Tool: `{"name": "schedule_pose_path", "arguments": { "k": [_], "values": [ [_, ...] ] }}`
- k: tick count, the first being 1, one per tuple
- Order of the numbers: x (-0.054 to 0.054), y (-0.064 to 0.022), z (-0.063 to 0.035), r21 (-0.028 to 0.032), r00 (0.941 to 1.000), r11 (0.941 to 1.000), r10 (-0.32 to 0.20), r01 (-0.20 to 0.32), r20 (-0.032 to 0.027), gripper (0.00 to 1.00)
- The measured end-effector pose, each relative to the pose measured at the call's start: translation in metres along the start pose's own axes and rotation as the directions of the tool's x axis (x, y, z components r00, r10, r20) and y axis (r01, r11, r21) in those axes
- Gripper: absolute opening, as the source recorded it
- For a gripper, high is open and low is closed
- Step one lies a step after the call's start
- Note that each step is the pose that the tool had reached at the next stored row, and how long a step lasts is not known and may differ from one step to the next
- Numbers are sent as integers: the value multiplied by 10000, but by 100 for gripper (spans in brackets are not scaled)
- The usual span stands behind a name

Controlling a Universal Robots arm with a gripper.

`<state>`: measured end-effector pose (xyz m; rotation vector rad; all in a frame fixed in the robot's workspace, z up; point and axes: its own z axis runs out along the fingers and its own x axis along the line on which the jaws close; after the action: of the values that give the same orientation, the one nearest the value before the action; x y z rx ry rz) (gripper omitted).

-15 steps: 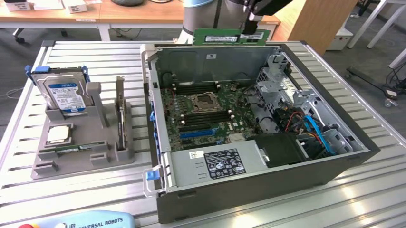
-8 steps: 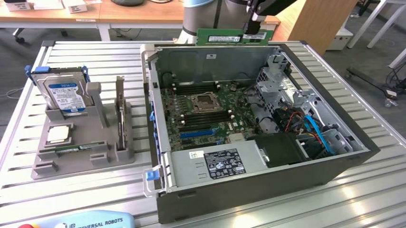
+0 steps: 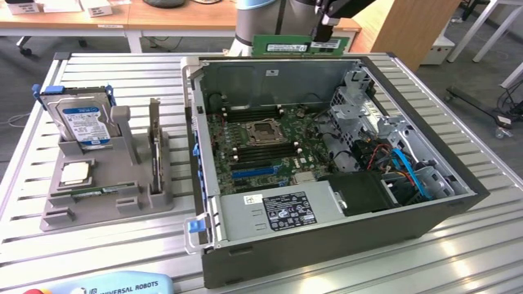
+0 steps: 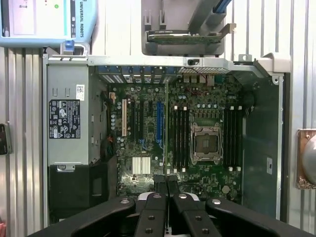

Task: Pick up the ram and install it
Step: 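Pick up the ram and move it above insertion slot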

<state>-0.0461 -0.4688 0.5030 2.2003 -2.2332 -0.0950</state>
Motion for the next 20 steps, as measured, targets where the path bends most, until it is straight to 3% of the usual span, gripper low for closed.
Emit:
{"name": "schedule_pose_path", "arguments": {
  "k": [11,17,20],
  "values": [
    [-142,1,27,0,10000,10000,0,0,12,12],
    [-148,1,30,0,10000,10000,-1,1,15,12],
    [-146,-1,77,1,10000,10000,-1,1,15,12]
  ]
}}
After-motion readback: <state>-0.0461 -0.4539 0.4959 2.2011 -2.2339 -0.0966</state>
